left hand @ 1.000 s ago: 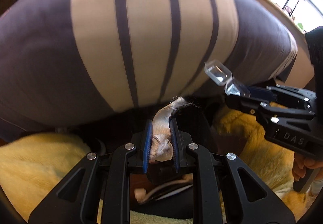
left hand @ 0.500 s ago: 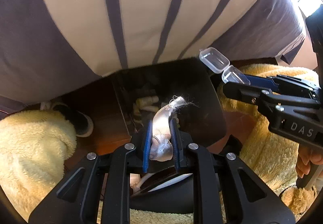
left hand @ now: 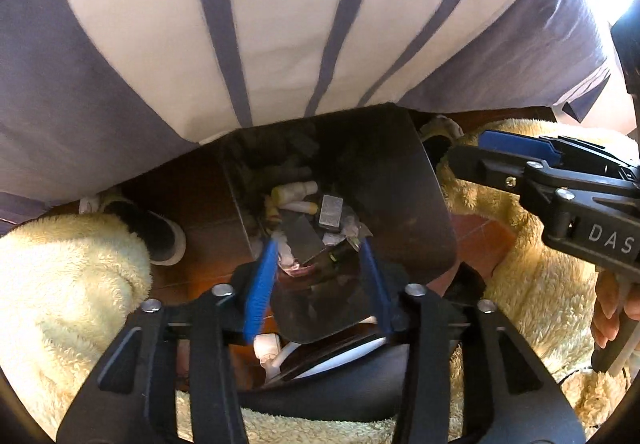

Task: Collect trash
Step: 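Open both grippers over the bin, dropping tissue and clear box, then raise both tools back over the bed toward the wipe pack and tape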

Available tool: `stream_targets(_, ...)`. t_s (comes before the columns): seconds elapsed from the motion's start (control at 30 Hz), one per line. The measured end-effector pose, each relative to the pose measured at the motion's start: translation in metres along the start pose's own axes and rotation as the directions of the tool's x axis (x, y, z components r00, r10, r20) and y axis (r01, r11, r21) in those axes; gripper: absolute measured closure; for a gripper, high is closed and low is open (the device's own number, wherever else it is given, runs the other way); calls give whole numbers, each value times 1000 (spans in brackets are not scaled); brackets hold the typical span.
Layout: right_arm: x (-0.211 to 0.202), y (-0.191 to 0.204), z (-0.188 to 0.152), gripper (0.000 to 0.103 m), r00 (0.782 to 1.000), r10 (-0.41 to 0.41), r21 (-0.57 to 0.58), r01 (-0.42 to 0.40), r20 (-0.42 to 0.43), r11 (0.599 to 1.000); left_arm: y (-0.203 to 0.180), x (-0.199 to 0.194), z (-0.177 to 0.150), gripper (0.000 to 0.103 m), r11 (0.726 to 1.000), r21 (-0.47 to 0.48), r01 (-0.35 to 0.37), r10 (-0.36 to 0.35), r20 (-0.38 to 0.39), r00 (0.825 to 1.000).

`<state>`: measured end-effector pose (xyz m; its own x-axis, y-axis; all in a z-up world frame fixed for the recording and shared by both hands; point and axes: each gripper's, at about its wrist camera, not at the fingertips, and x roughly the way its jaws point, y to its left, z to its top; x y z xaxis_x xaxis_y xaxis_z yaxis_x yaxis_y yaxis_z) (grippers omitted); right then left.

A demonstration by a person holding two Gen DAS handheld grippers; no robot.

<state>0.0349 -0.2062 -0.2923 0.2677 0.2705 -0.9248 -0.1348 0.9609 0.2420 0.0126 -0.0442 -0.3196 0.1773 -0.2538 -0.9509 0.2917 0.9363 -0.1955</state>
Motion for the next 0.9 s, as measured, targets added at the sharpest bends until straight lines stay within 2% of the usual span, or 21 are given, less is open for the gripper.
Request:
stream_targets(0.1, -7, -2, 0, 44, 999, -22, 1, 22, 25, 1000, 1, -10, 0, 38, 1000, -6, -22, 22, 27, 999)
stream_targets(0.17, -14, -2, 0, 29, 998, -49, -3, 50, 49, 999, 0, -20, 0, 30, 999, -10, -32, 33, 55, 998)
stream_targets(0.27, -24, 0, 1, 13, 992, -93, -7, 94, 85, 996, 1, -33, 1, 19, 999, -14, -41, 42, 88, 995)
stream_targets(0.4, -37, -2, 0, 10, 986, -111, -1, 112, 125, 994, -1, -54, 1, 11, 999, -17, -52, 53, 137, 989)
stream_targets(0.47, -44, -2, 1, 7, 984, -106, 2, 107, 142, 994, -1, -65, 1, 9, 998, -16, -58, 59, 164, 985)
stream_targets(0.63, -74, -4, 7, 6, 974, -89, 11, 89, 207, 996, 2, -95, 3, 8, 998, -24, -66, 70, 233, 970)
stream_targets(0.73, -93, -8, 13, 5, 963, -91, 28, 87, 254, 996, 6, -116, 9, 8, 996, -29, -79, 84, 281, 956)
stream_targets(0.9, -129, -15, 31, 4, 934, -118, 42, 111, 337, 993, 18, -157, 29, 8, 994, -49, -99, 111, 372, 922)
